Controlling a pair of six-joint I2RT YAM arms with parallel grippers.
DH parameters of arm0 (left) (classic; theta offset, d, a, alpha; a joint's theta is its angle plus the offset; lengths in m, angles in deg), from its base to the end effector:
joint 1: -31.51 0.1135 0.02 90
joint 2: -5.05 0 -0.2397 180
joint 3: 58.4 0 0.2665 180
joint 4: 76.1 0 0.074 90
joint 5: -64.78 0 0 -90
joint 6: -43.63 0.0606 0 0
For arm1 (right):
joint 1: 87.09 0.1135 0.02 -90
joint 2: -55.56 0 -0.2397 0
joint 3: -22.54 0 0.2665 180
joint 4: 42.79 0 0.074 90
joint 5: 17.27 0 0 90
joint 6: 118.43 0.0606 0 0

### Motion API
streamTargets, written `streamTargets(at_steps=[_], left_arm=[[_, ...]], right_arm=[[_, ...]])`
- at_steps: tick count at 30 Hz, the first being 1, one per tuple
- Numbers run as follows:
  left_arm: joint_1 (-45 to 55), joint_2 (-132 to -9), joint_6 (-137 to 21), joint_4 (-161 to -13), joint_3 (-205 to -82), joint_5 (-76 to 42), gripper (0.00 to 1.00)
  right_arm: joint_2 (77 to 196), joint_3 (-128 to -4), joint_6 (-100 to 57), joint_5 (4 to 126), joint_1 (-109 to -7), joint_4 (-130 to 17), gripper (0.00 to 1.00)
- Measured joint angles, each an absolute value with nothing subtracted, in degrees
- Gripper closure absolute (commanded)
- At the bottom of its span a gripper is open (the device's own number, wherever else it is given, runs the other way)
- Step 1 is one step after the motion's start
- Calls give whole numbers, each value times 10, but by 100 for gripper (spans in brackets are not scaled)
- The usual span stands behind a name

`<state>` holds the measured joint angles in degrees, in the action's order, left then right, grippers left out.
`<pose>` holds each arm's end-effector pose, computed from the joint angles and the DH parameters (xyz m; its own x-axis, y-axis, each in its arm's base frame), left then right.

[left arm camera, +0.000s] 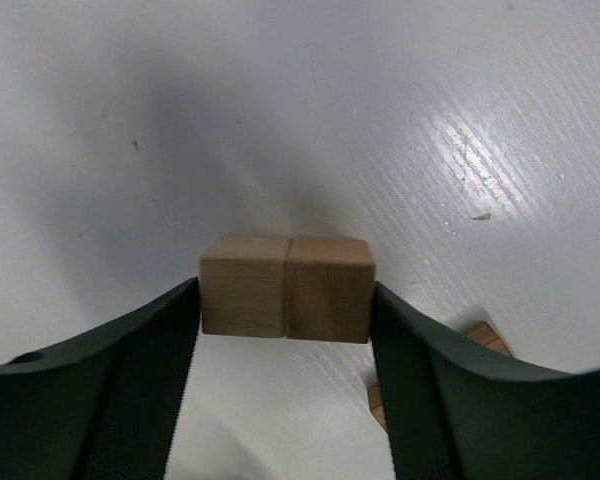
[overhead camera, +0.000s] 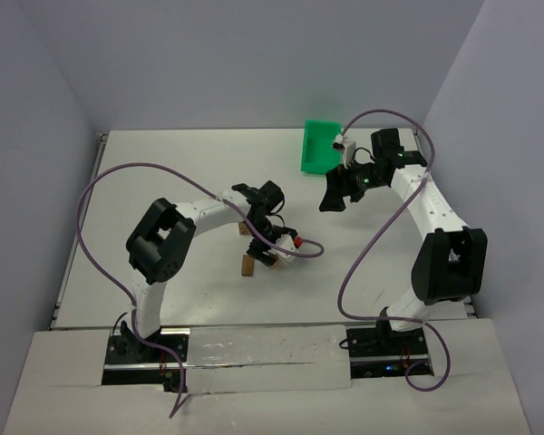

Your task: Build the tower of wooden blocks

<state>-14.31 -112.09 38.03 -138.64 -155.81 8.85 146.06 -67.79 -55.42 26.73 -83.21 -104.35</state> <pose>0.2523 -0.3083 0.1138 0.5761 0.5901 -0.5656 0.7504 -0.6562 0.0797 0.3398 0.0667 0.2502 -0.6074 -0.3572 -0.7096 -0.7436 0.5700 0.3496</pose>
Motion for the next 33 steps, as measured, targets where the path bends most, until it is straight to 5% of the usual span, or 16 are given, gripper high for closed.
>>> streamTargets(at_steps=[8, 16, 27, 33], left_arm=[[-144, -1121, 373, -1390, -1559, 89, 51], [-147, -1120, 328, -1421, -1588, 90, 85], [-135, -972, 172, -1469, -1623, 91, 98], [-46, -901, 123, -1480, -1646, 83, 100]], right_arm=[[1465, -678, -555, 265, -832, -1044, 0], [1466, -678, -555, 265, -832, -1044, 0], [1476, -679, -555, 262, -832, -1045, 0], [1481, -684, -554, 259, -832, -1046, 0]])
